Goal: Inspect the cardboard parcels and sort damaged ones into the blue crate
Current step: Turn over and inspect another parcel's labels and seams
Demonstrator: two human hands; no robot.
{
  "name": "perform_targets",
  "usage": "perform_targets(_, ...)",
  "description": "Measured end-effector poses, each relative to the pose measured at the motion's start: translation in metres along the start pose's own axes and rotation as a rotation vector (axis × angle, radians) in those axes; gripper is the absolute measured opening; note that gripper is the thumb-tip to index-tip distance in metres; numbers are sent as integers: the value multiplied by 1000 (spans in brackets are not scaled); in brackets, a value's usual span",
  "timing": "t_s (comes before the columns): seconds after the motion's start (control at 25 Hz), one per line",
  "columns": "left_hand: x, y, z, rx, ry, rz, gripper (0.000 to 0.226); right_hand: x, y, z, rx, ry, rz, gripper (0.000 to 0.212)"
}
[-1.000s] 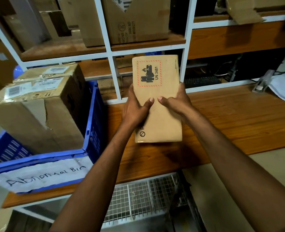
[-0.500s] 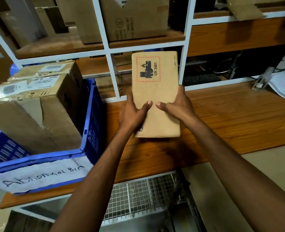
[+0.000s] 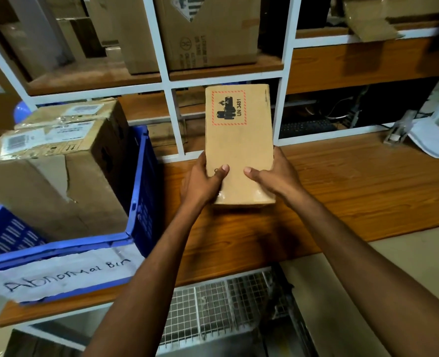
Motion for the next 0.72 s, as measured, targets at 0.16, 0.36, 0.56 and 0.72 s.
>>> perform_targets(0.16, 8, 0, -4, 71, -6, -19, 55, 6, 13, 5, -96, 12, -77, 92)
perform_targets(0.36, 24, 5, -25, 169, -12, -9, 51, 22, 18, 26, -104, 1, -46, 76)
perform_targets(0.56, 32, 7, -32, 276, 20, -70, 80, 29, 12, 29, -167, -37, -156, 82)
perform_targets(0.72, 40, 10, -20, 305, 80, -33, 75, 28, -1, 35, -258, -38, -161, 80)
Point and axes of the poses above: each hand's wrist, its own x-axis away from the middle knuckle, its own y-axis out of the palm, z = x × y, the point moved 9 cm from there along -x, towards the middle knuckle, and after that the axes turned 4 degrees about -z, right-handed, at the moved point
